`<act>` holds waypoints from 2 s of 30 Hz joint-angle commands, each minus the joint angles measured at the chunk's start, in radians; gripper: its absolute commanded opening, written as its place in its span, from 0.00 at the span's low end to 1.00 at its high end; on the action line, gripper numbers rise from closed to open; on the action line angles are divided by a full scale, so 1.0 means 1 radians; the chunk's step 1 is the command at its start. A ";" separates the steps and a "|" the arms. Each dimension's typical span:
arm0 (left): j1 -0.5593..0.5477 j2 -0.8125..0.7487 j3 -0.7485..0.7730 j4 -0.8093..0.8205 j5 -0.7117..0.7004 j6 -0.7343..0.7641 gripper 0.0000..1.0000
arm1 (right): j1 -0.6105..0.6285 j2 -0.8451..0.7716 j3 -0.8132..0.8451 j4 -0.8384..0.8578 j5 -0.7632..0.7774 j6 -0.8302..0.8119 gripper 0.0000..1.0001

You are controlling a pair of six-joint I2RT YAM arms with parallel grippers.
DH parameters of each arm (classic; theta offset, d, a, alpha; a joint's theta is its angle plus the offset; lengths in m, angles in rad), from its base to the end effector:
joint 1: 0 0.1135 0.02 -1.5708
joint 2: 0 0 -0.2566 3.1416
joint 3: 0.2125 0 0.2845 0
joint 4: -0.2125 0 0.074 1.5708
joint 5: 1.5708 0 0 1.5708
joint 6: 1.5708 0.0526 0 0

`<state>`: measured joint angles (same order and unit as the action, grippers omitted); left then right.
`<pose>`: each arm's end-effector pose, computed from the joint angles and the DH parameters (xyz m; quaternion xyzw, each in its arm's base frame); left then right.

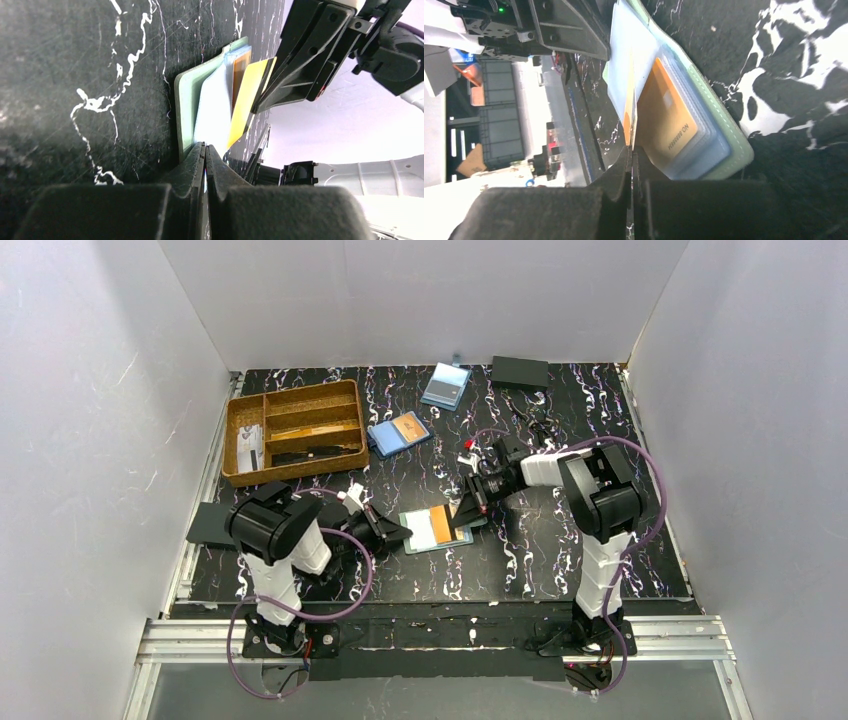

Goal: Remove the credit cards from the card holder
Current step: Remove the credit card from the card holder.

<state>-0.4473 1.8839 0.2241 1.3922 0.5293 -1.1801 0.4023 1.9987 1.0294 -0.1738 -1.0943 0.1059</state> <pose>0.2132 -0.1318 0.0437 -0.1268 0.7733 -0.5683 0.2509 0.3259 0.1894 0.0623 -0.2324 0.8091 0.5376 0.0476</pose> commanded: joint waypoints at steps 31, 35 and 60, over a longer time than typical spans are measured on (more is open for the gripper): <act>0.063 -1.045 0.317 -1.115 0.046 -0.121 0.98 | -0.007 -0.605 0.266 -0.664 0.175 -1.421 0.01; -0.021 -0.998 0.362 -1.115 -0.008 -0.081 0.98 | -0.001 -0.564 0.366 -0.786 0.207 -1.549 0.01; -0.264 -0.644 0.312 -0.594 -0.086 -0.548 0.90 | 0.053 -1.201 -0.243 -0.204 0.239 -2.027 0.01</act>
<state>-0.6983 1.2644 0.5568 0.7059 0.4587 -1.6947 0.4458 0.8520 0.8581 -0.5747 -0.8143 -1.9083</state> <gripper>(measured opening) 0.919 0.031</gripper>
